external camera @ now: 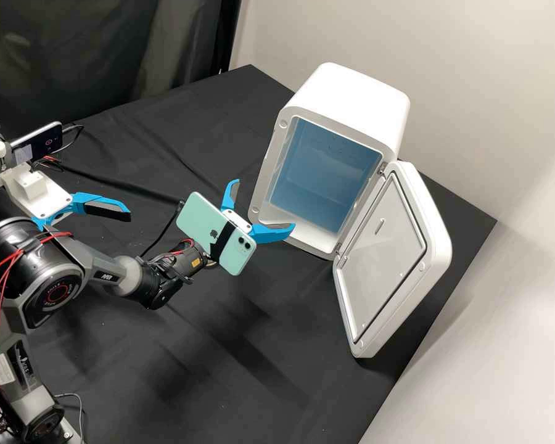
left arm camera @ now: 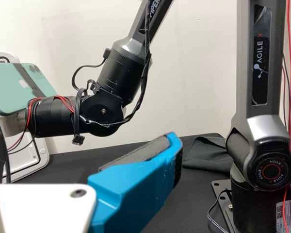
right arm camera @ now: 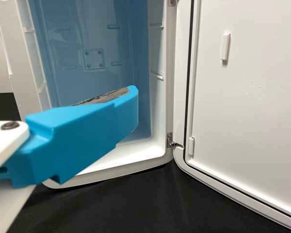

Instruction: Place the flask in the incubator

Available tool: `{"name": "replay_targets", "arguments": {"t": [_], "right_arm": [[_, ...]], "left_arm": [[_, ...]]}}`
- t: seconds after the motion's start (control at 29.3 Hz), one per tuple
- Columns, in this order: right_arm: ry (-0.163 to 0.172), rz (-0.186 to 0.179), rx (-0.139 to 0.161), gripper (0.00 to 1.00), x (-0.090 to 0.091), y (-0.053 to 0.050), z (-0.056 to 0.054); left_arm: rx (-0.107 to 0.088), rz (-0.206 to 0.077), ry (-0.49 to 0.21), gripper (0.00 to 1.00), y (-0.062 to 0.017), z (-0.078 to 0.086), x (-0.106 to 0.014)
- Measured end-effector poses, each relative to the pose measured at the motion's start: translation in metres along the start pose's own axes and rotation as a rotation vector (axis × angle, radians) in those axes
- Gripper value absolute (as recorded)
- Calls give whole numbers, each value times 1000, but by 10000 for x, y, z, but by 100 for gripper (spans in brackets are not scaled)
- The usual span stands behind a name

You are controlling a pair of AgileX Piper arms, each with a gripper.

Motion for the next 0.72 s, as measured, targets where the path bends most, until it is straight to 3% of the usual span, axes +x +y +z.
{"name": "replay_targets", "arguments": {"t": [0.38, 0.72], "right_arm": [[2, 2, 6, 100, -6, 3, -4], [74, 67, 8, 100, -273, 69, -69]], "left_arm": [[0, 0, 0, 100, 0, 0, 0], [0, 0, 0, 100, 0, 0, 0]]}}
